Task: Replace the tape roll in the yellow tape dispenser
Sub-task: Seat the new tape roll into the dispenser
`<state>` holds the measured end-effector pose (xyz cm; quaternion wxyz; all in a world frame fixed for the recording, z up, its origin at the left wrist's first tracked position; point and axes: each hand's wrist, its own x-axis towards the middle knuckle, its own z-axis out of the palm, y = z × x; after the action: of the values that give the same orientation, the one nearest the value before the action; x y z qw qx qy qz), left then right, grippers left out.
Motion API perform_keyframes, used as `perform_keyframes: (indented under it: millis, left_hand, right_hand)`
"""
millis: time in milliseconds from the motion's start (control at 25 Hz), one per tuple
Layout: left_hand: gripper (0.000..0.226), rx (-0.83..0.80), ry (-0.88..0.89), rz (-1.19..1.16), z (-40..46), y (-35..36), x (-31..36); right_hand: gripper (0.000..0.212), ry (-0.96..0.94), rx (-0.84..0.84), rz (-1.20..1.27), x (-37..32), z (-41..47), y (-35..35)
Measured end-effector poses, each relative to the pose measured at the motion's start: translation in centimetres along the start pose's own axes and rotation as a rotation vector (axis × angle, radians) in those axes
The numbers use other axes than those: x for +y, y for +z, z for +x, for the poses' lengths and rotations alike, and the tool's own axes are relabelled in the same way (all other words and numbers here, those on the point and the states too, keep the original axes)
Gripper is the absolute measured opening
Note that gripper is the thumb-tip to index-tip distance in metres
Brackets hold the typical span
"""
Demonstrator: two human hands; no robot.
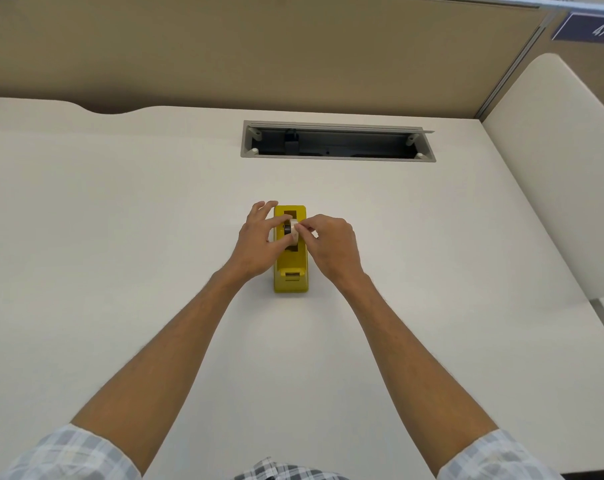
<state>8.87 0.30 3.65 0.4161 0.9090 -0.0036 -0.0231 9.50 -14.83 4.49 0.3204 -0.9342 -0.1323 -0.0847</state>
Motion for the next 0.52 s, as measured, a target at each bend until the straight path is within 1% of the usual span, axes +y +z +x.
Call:
perform_keyframes:
  millis: [320,520]
  left_hand:
    - [0.044,0.058,0.049,-0.051,-0.51,-0.16,-0.02]
    - [0.052,0.004,-0.009,-0.004,-0.12,0.08,0.12]
  right_hand:
    - [0.023,-0.005,-0.002,-0.009,-0.14,0.2,-0.09]
    - [0.023,-0.015,-0.023,-0.026,-0.34,0.17,-0.2]
